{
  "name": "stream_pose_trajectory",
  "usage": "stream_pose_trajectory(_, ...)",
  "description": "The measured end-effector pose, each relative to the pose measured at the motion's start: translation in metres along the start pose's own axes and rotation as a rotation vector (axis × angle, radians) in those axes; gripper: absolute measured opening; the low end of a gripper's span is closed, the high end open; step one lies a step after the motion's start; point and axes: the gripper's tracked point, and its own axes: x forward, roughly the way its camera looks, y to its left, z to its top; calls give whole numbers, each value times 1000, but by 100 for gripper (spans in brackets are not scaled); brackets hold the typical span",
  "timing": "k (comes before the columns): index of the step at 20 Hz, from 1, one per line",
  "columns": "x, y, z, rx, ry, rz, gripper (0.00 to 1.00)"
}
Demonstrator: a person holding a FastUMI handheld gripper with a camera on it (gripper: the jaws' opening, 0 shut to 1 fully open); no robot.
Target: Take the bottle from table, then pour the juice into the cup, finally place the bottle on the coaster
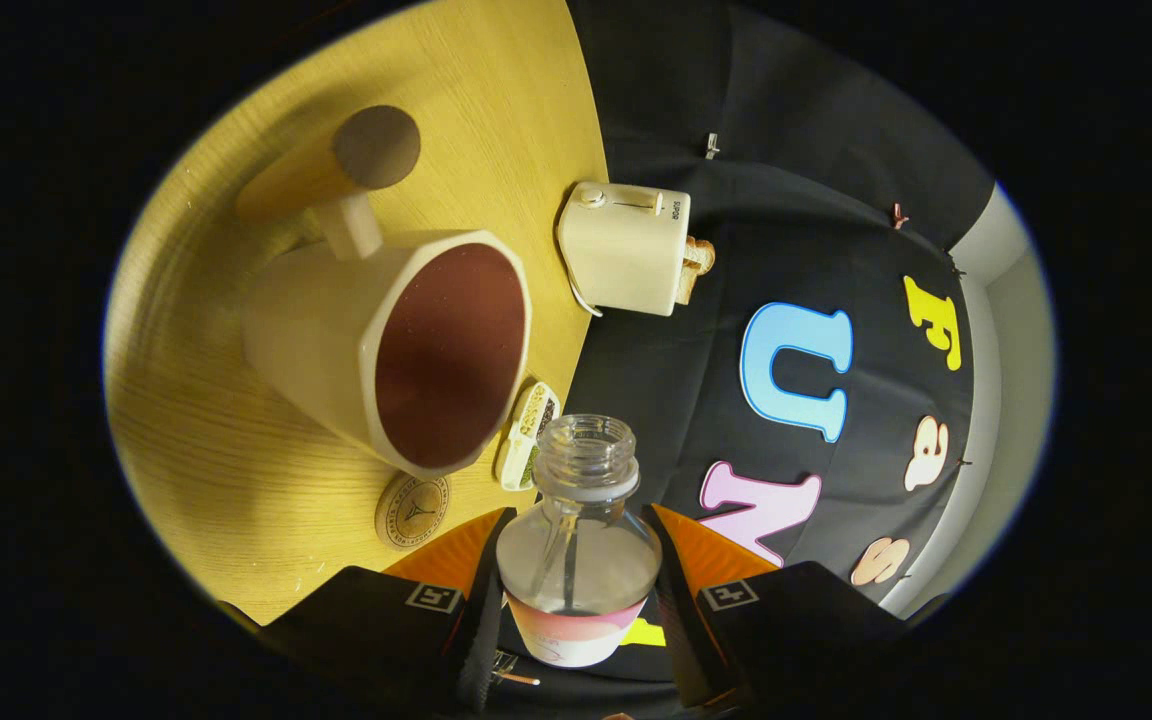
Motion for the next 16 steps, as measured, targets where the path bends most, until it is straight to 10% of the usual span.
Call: stream_pose_trajectory(16, -1, 4, 2, -107, -34, 29, 71)
